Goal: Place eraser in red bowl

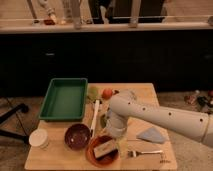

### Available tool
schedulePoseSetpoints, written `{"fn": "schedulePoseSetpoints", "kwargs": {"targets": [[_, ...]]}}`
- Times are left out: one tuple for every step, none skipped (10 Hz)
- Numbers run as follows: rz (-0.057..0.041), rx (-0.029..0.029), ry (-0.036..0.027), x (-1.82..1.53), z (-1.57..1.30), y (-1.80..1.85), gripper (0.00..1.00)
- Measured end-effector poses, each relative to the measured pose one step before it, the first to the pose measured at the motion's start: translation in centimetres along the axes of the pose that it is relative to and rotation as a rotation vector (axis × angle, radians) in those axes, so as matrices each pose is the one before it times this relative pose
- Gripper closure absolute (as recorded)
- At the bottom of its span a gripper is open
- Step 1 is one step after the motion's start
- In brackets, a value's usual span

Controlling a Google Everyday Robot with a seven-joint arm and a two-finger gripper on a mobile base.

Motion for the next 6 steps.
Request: {"fn": "schedulePoseSetpoints", "kwargs": {"targets": [[0.01611, 0.00183, 0.00327, 0.206, -0.267, 0.251, 0.2], [0.01424, -0.00088, 0.00385, 0.158, -0.214, 0.196, 0.2], [0.01468, -0.00081, 0.00377, 0.157, -0.214, 0.164, 0.2], [0.0114, -0.00003, 0.00423, 0.165, -0.195, 0.098, 0.2], [0.0105, 0.00269, 0.00427, 0.147, -0.237, 0.116, 0.2], [0.00903, 0.00197, 0.00362, 0.141, -0.175, 0.132, 0.2]]}}
